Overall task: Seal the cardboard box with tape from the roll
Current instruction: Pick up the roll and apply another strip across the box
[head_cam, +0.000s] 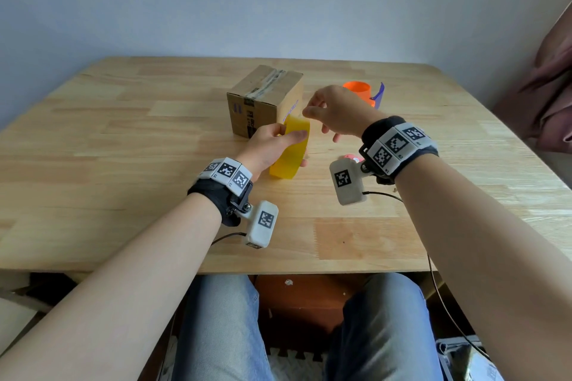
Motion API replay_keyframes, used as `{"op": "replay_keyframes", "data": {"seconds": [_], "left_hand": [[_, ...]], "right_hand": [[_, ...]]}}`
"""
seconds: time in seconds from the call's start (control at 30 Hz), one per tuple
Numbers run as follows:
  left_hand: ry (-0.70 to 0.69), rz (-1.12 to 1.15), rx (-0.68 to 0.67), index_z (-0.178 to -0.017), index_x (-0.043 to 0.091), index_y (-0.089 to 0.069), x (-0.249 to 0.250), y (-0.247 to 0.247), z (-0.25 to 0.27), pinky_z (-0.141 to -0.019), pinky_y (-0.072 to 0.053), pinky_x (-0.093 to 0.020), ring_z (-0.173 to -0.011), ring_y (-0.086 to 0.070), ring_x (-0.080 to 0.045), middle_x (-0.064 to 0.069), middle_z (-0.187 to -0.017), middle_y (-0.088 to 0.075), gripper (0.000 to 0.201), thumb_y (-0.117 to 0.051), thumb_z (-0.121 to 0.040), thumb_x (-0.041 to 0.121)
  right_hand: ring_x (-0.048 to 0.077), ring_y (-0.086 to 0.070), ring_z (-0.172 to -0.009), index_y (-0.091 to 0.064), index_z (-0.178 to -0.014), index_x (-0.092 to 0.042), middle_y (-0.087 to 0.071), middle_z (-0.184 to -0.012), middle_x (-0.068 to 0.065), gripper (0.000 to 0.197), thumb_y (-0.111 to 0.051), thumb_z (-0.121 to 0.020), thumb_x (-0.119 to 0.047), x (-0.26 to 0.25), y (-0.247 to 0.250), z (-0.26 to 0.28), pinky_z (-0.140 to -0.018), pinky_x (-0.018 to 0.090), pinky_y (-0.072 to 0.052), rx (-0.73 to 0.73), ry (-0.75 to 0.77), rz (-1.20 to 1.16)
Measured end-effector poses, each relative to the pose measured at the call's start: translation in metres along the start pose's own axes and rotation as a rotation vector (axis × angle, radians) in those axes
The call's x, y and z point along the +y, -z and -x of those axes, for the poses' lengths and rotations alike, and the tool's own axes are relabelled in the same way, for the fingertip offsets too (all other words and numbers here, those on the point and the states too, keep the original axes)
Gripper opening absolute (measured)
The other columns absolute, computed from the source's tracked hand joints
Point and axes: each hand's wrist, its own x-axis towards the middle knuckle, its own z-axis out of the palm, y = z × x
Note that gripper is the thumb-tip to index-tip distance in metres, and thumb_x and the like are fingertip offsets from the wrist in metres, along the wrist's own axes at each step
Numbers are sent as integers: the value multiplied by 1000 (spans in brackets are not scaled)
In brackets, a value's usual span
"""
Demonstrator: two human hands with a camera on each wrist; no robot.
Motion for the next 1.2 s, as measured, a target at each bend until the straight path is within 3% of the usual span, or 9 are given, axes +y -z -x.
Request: {"op": "replay_keyframes", "data": {"seconds": [0.13,0.23,0.33,0.43,0.6,0.7,0.8,0.97,1.2], "left_hand": [[1,24,8,-114,5,-63,-2,-1,-2,-72,-60,-39,-83,-77,-36,-19,-98,-78,41,-76,-88,35],[8,16,-10,-118,5,-63,0,-1,-1,-71,-59,-37,-85,-78,-35,-19,-100,-77,44,-76,-88,34],[9,25,-13,-119,4,-63,0,-1,0,-66,-59,-36,-84,-77,-36,-21,-103,-77,45,-77,-88,32],[-1,14,-14,-120,4,-63,0,-1,1,-65,-59,-36,-85,-77,-37,-22,-104,-76,43,-76,-89,30],[-47,-132,3,-110,5,-70,-5,0,-1,-90,-56,-49,-92,-72,-30,-8,-103,-72,62,-76,-77,57],[-88,-281,11,-92,13,-61,-2,-4,-1,-65,-44,-24,-69,-55,-19,-6,-79,-55,46,-72,-82,57],[-109,-343,36,-77,12,-49,-1,-10,-3,-41,-26,-18,-41,-33,-8,6,-52,-35,40,-70,-90,44],[-122,-336,55,-62,21,-30,0,-20,-7,-52,-26,-30,-46,-28,-14,2,-55,-29,52,-68,-91,41],[-105,-311,57,-59,22,-29,5,-22,-9,-54,-26,-31,-48,-28,-16,0,-56,-28,54,-68,-90,43]], "right_hand": [[21,-76,-71,-64,-117,-15,-75,-98,8,25,-69,-96,-27,-4,8,1,-52,40,-64,53,-3,-184],[20,-74,-74,-58,-141,-15,-71,-102,4,54,-73,-93,-35,2,6,2,-54,35,-64,-20,-50,-86],[15,-71,-75,-69,-131,-17,-71,-100,-1,39,-66,-97,-37,9,-2,4,-51,26,-58,-88,-76,-71],[12,-71,-67,-77,-116,-14,-72,-82,-2,28,-68,-97,-32,11,-4,6,-46,21,-55,10,-74,-125],[14,-70,-54,-73,-100,-15,-74,-77,8,20,-70,-96,-34,6,1,6,-39,19,-51,41,-144,-41],[19,-72,-55,-72,-96,-11,-75,-77,10,23,-69,-96,-33,-1,5,6,-44,25,-55,29,-151,38],[24,-75,-59,-74,-93,-4,-75,-76,13,25,-71,-94,-29,-8,7,7,-59,35,-64,49,-145,86],[24,-75,-59,-73,-90,-3,-73,-74,9,23,-71,-93,-26,-21,13,8,-66,39,-66,81,-127,117],[26,-76,-66,-73,-89,-3,-75,-80,11,22,-71,-94,-25,-29,13,13,-61,34,-62,74,-96,134]]}}
